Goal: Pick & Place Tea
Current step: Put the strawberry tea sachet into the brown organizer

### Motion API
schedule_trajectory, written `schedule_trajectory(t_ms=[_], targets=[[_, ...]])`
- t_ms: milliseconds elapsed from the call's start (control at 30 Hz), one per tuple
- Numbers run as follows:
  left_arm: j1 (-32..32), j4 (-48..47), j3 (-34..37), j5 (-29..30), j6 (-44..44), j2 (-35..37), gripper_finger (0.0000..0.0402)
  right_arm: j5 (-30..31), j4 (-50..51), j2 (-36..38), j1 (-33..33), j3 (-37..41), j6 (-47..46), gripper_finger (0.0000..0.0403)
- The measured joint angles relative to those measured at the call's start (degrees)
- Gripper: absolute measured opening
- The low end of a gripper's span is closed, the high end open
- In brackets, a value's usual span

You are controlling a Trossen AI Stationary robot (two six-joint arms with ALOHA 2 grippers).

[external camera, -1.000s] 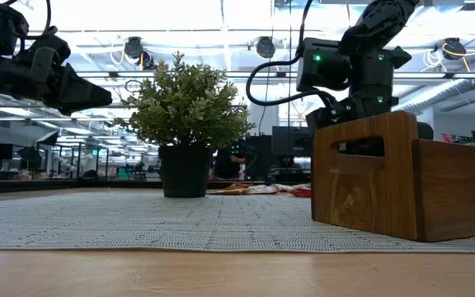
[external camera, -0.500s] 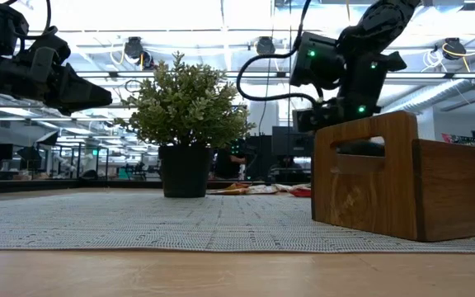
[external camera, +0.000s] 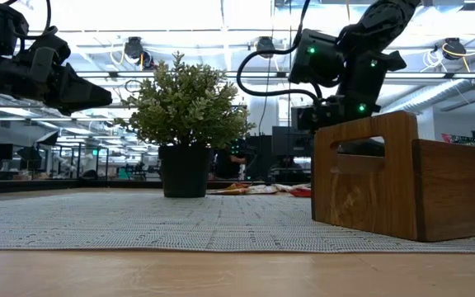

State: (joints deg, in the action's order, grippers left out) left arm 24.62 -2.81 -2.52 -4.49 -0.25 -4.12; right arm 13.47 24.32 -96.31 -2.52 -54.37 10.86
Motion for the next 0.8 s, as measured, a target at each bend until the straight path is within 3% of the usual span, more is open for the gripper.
schedule_trajectory(t_ms=[233,667,800], targets=[[0.0,0.0,0.0,0.0,0.0,0.0,0.0147,0.0,-2.1,0.0,-0.6,-0.1,0.2,0.0218],[0.0,0.0,0.0,0.0,0.0,0.0,0.0147,-0.3,-3.5,-0.1,-3.4,-0.1,1.8,0.0195],[0.0,0.0,0.0,0.0,0.0,0.0,0.0147,-3.1,-4.6,-0.2,-3.5,-0.1,1.1,0.0197]])
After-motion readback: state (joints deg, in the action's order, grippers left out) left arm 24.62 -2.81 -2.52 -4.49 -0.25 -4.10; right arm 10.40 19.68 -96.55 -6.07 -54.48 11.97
